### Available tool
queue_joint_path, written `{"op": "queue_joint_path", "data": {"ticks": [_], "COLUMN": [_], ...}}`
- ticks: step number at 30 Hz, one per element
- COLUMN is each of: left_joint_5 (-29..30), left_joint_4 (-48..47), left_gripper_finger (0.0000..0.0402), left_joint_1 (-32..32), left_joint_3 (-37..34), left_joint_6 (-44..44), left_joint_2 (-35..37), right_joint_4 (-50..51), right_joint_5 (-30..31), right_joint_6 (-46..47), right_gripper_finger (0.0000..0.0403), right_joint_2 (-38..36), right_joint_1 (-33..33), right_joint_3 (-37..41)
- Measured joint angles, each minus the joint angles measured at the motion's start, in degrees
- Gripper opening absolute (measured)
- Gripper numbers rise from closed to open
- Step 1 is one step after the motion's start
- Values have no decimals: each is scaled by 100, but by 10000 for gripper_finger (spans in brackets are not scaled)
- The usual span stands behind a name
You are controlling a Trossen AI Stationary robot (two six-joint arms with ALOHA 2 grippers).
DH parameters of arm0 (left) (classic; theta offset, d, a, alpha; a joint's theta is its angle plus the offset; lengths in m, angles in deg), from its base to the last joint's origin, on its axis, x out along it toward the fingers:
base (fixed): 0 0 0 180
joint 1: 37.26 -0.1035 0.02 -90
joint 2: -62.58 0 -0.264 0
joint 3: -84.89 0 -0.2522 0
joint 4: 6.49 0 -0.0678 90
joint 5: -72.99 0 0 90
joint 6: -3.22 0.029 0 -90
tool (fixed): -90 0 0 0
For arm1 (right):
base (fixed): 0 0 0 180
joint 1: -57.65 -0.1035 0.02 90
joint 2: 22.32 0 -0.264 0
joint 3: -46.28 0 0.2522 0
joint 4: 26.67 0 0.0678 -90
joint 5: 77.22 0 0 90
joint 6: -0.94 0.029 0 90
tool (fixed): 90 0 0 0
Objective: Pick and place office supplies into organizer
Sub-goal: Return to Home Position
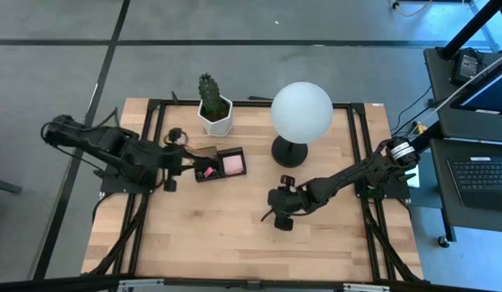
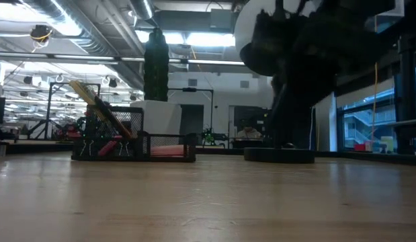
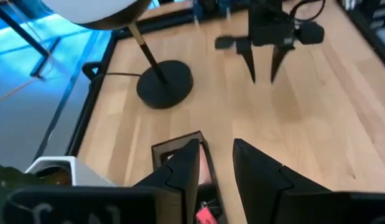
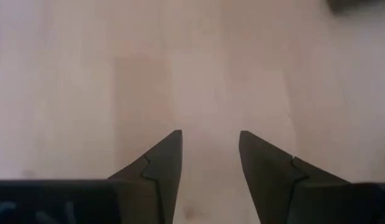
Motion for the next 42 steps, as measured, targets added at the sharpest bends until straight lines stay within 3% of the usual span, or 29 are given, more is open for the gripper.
{"op": "queue_joint_path", "data": {"ticks": [6, 15, 31, 42], "left_joint_5": [-90, -273, -528, -471], "left_joint_4": [722, 1123, 1709, 2045], "left_gripper_finger": [85, 81, 81, 81], "left_joint_1": [-188, -462, -485, -485], "left_joint_3": [-1126, -2271, -3471, -3617], "left_joint_6": [83, 68, -246, -497], "left_joint_2": [1091, 2630, 4704, 4907], "right_joint_4": [-728, -814, -3700, -4192], "right_joint_5": [-791, -866, -886, -884], "right_joint_6": [-722, -879, -1029, -1179], "right_gripper_finger": [162, 162, 162, 162], "right_joint_2": [-13, -584, -3564, -5259], "right_joint_1": [273, 483, 482, 482], "right_joint_3": [0, 230, 3119, 4354]}}
